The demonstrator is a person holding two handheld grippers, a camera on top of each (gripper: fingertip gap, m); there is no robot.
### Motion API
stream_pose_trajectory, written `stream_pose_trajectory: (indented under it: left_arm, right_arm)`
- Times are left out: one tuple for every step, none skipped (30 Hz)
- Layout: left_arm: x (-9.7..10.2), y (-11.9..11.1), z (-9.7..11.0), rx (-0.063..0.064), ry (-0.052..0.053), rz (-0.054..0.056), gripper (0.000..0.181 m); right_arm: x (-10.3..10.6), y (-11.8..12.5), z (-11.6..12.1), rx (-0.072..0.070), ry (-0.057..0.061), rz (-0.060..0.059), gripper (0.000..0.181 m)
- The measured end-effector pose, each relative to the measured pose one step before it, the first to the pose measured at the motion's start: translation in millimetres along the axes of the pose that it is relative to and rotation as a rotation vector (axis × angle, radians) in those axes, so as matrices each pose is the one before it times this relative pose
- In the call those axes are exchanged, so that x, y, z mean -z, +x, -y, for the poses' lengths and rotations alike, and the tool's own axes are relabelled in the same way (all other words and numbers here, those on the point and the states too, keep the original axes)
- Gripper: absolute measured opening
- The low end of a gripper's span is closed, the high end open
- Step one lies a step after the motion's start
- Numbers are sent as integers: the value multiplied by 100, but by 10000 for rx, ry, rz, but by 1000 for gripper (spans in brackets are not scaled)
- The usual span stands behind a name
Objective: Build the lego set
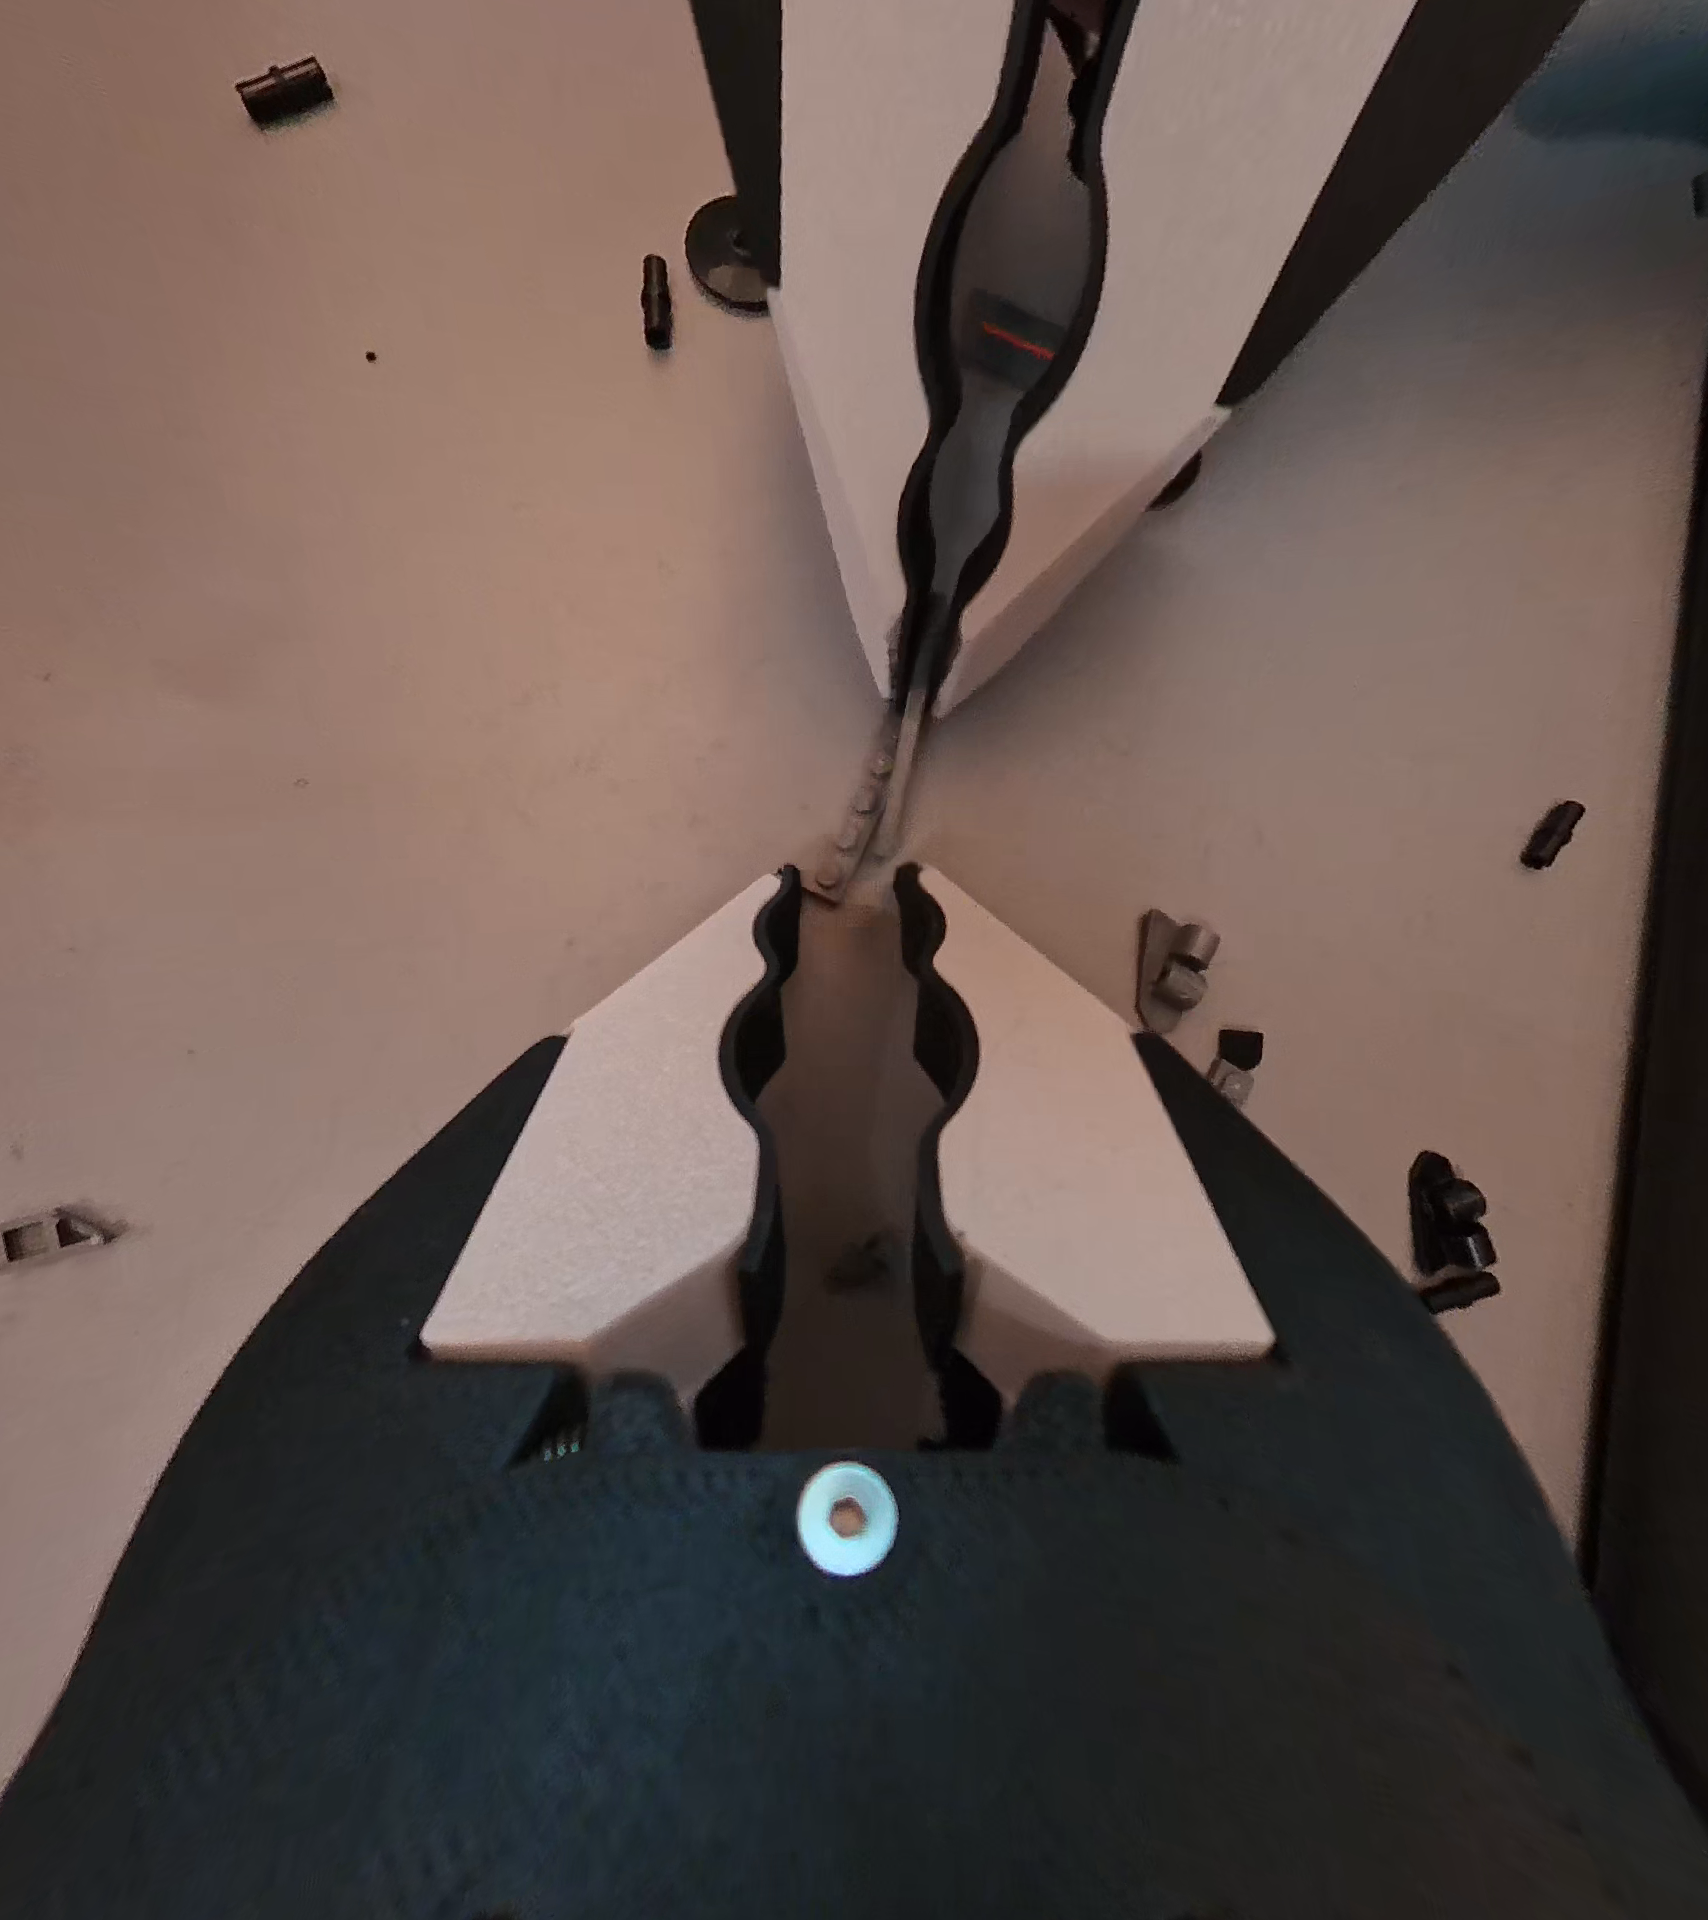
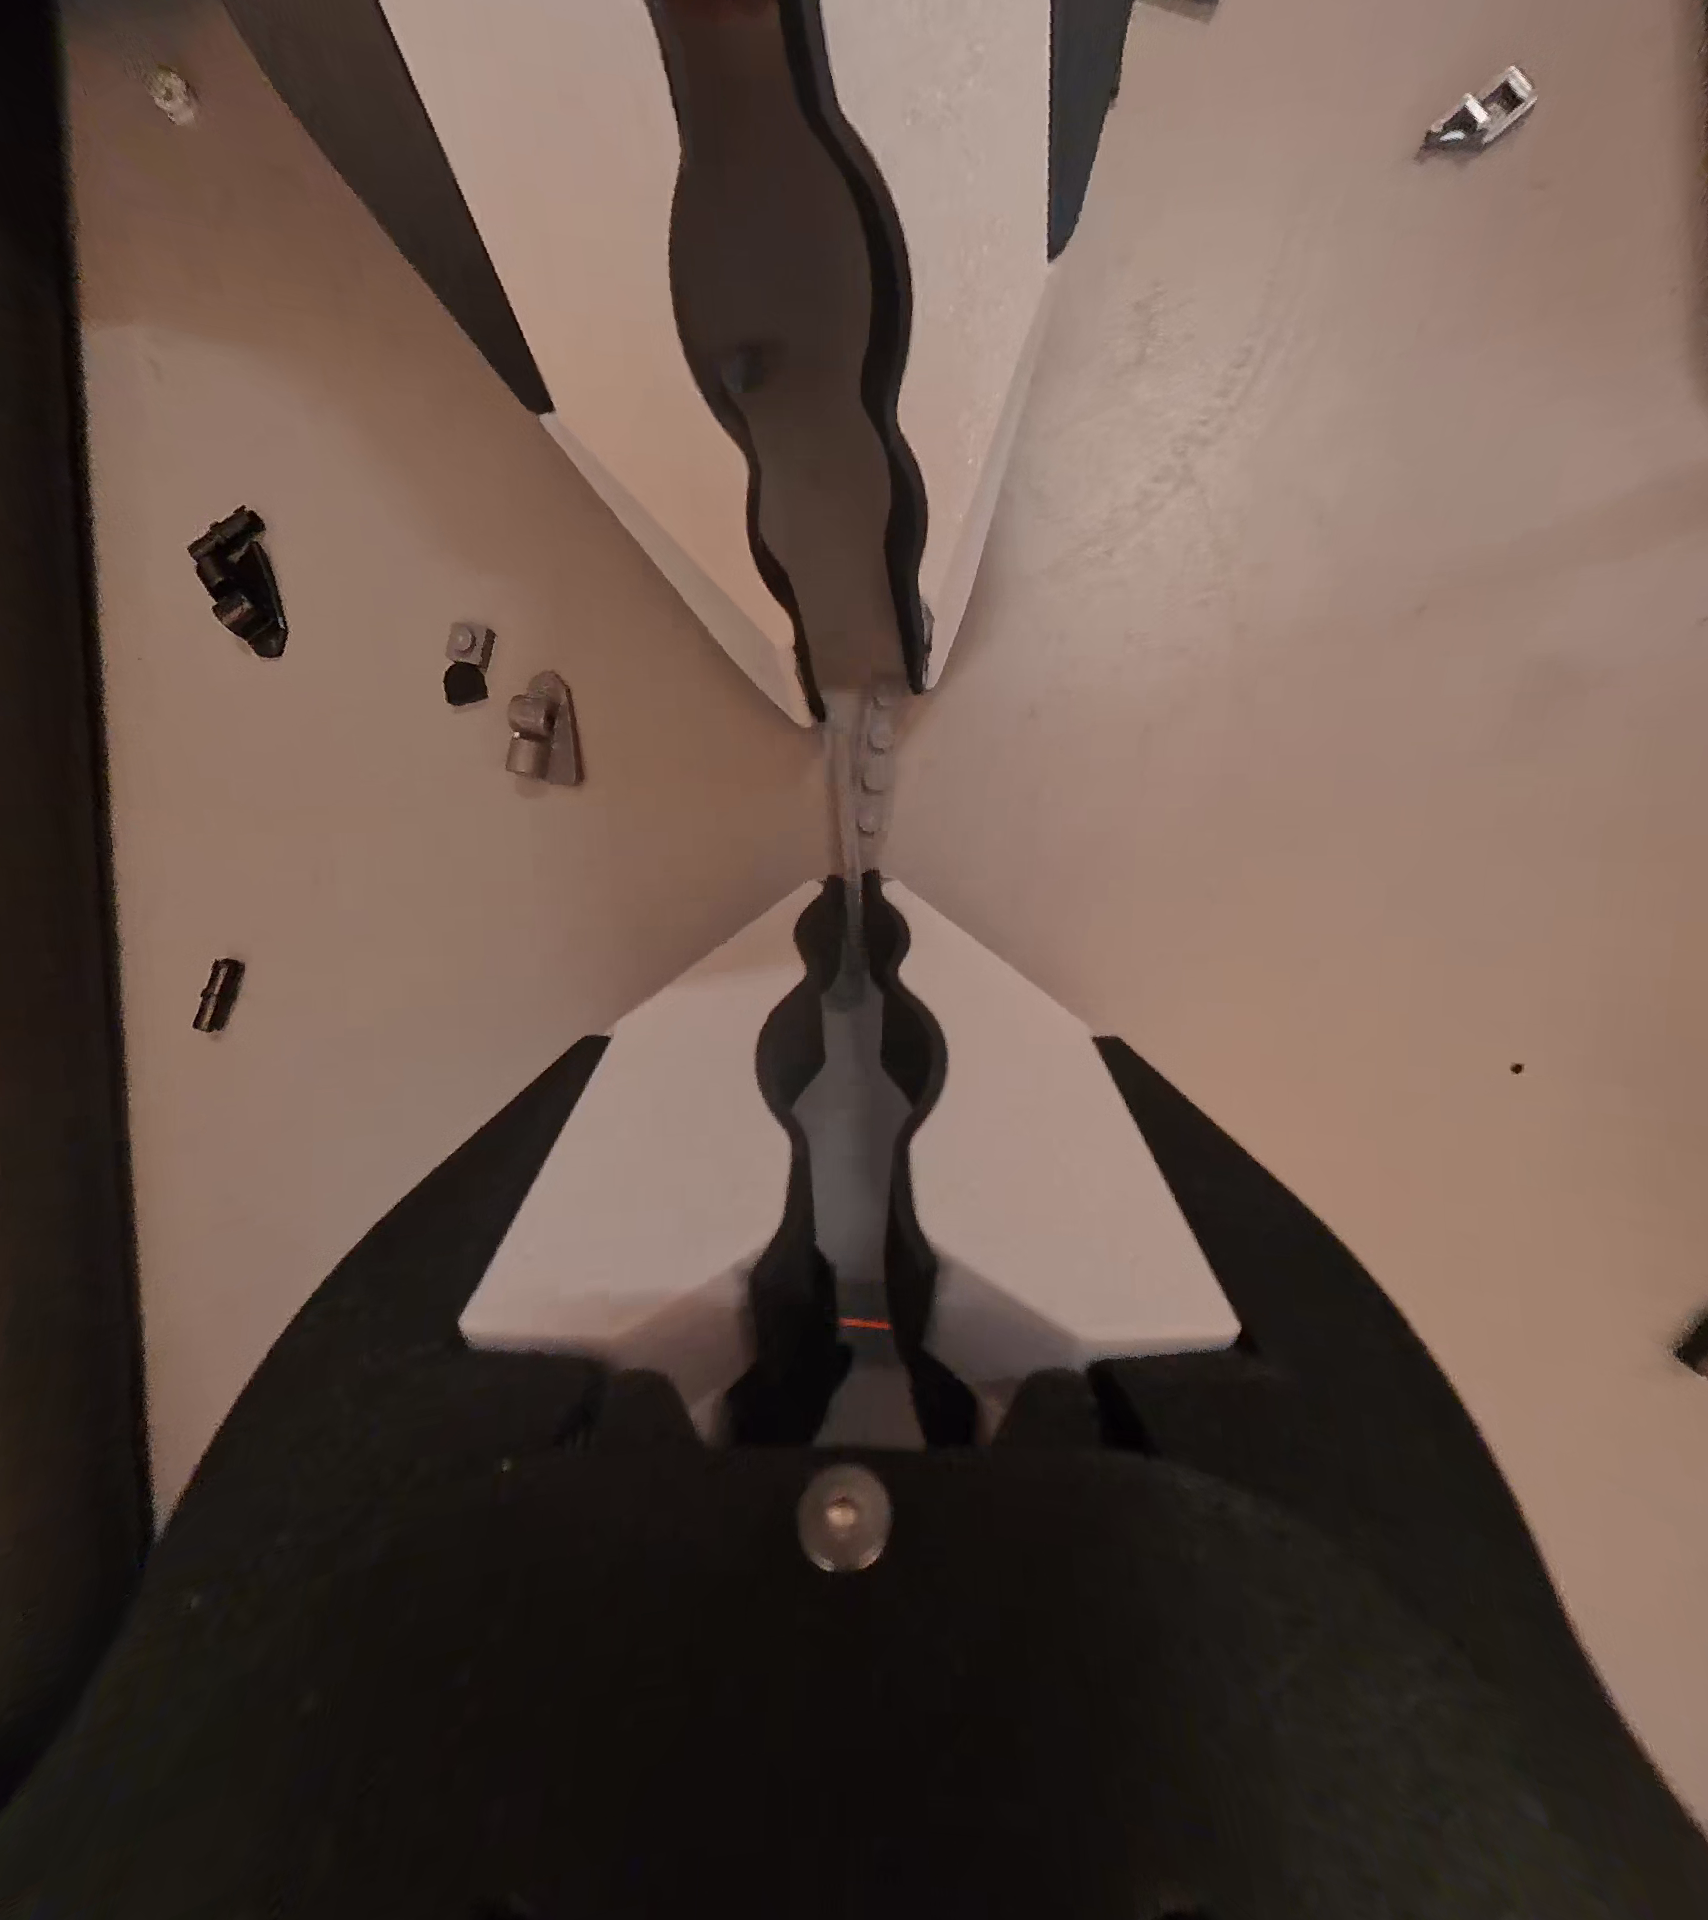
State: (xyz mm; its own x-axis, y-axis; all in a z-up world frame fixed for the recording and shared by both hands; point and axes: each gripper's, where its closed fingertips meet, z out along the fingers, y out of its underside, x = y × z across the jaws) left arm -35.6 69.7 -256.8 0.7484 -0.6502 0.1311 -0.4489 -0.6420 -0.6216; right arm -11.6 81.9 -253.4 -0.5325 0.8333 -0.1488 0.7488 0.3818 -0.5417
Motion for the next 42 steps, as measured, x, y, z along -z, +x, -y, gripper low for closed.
stream_pose_trajectory:
  left_arm:
    - [-3, 74, 2, 5, 3, -40, 18]
    - [-8, 33, -3, -17, -6, -2, 18]
    - [4, 9, -1, -12, -10, 9, 19]
    - [-3, 37, -2, -6, -3, -14, 19]
    - [-10, 42, 16, 0, 8, -25, 19]
    - [3, 12, -8, -12, 0, 0, 19]
    - [9, 16, -23, -26, -9, 0, 19]
    - [10, 11, -20, -21, -4, 1, 19]
    - [14, 2, -11, -28, -5, 10, 19]
    - [4, -29, -13, -69, -15, 48, 19]
    - [-12, -26, -2, -47, -12, 36, 18]
    - [-7, -18, 8, 0, -2, 13, 18]
    - [-23, -24, 24, 17, 11, 5, 18]
    - [-12, -29, 14, 17, 15, 3, 17]
    - [-12, -14, 15, 10, 21, -7, 16]
    - [-12, -12, 15, 8, 21, -9, 16]
    - [-26, 5, 31, 11, 21, -14, 15]
    - [-33, 25, 36, 6, 18, -20, 14]
    - [-36, 33, 29, -12, 12, -9, 14]
    - [-36, 23, 36, -33, 3, 4, 13]
    - [-37, 31, 23, -24, 6, 2, 13]
    - [-12, 20, 11, -5, -3, -11, 12]
    - [0, -10, -3, -4, -1, 15, 12]
    - [-9, -24, 0, 3, 4, 8, 12]
    - [8, -17, 0, 7, 10, 0, 11]
    - [-5, -3, 2, 13, 12, -13, 11]
    - [4, -2, 2, 7, 8, -5, 11]
    - [-8, -8, -2, 6, 2, -2, 11]
    - [-10, 11, 9, -2, 0, 2, 11]
    - [-9, -2, 8, -11, -1, 6, 11]
    - [-15, 1, 17, -5, 1, 2, 11]
    - [-11, 10, 12, -7, 2, 0, 11]
    - [-8, 11, 11, -2, 4, -4, 10]
    - [-12, -6, 5, 6, 7, -3, 10]
    - [-5, -44, -4, 8, 4, 19, 9]
    - [-4, -50, 2, 10, 10, 10, 9]
    - [5, -8, 7, 18, 9, -16, 8]
    - [-4, 5, -4, 4, 8, -13, 8]
    - [0, 3, 6, 4, 7, -5, 8]
    - [3, -4, 0, 5, 3, 0, 8]
    - [-4, 1, 2, -8, -2, 0, 8]
    - [6, 25, -9, -9, 3, -13, 8]
  right_arm:
    - [91, -59, 70, -65, 91, 83, 1]
    - [47, -18, -24, -38, 27, 37, 1]
    - [-12, 22, -89, -24, -30, 3, 1]
    - [-46, -5, -83, -33, -39, 4, 1]
    - [-36, -25, -6, -41, 0, 25, 1]
    - [-22, -32, 35, -47, 20, 30, 1]
    - [-4, -12, 9, -51, 12, 22, 1]
    - [0, -6, -4, -64, 20, 26, 1]
    - [9, -1, 22, -56, 30, 24, 1]
    - [1, 10, -6, -51, 18, 21, 1]
    - [0, -3, -7, -65, 3, 25, 1]
    - [-4, 4, 17, -63, 8, 18, 1]
    - [-15, -35, 4, -50, 6, 28, 1]
    - [-24, -82, 17, -53, 8, 57, 1]
    - [-29, -36, 26, -50, 8, 30, 1]
    - [-17, 20, 19, -34, 3, -13, 1]
    - [-22, -17, 18, -25, -2, 5, 1]
    - [-14, -39, 23, -28, 3, 15, 1]
    - [-13, -12, 1, -51, 4, 11, 1]
    - [-14, -42, 3, -57, -1, 33, 1]
    - [0, -25, -9, -29, -4, 20, 1]
    - [3, 57, -21, -7, -9, -36, 1]
    - [5, 73, -12, -36, -10, -43, 1]
    - [-3, 31, 9, -40, 1, -6, 2]
    - [-5, -9, 4, -2, 1, -1, 1]
    - [-3, 14, -6, 5, -8, -20, 2]
    - [9, 0, -8, -15, -19, -18, 2]
    - [-2, -19, -3, 4, -16, -17, 2]
    - [14, -19, 2, 21, -16, -21, 2]
    - [0, -25, -6, 1, -19, -14, 2]
    - [15, -1, -14, -17, -16, -16, 3]
    - [20, 11, -6, -25, -4, -10, 3]
    - [33, -38, 0, -32, 7, 29, 4]
    - [29, -46, -14, -30, 6, 34, 4]
    - [49, -24, -27, -28, 0, 20, 5]
    - [37, -32, -39, -38, -4, 34, 5]
    - [26, -91, -27, -34, 0, 66, 6]
    - [14, -56, -17, -18, 3, 36, 7]
    - [-9, 43, -39, -10, -20, -21, 6]
    - [-24, 63, -77, 2, -48, -50, 6]
    - [-24, 28, -40, 26, -26, -26, 6]
    - [-5, -52, 20, 12, 12, 26, 6]
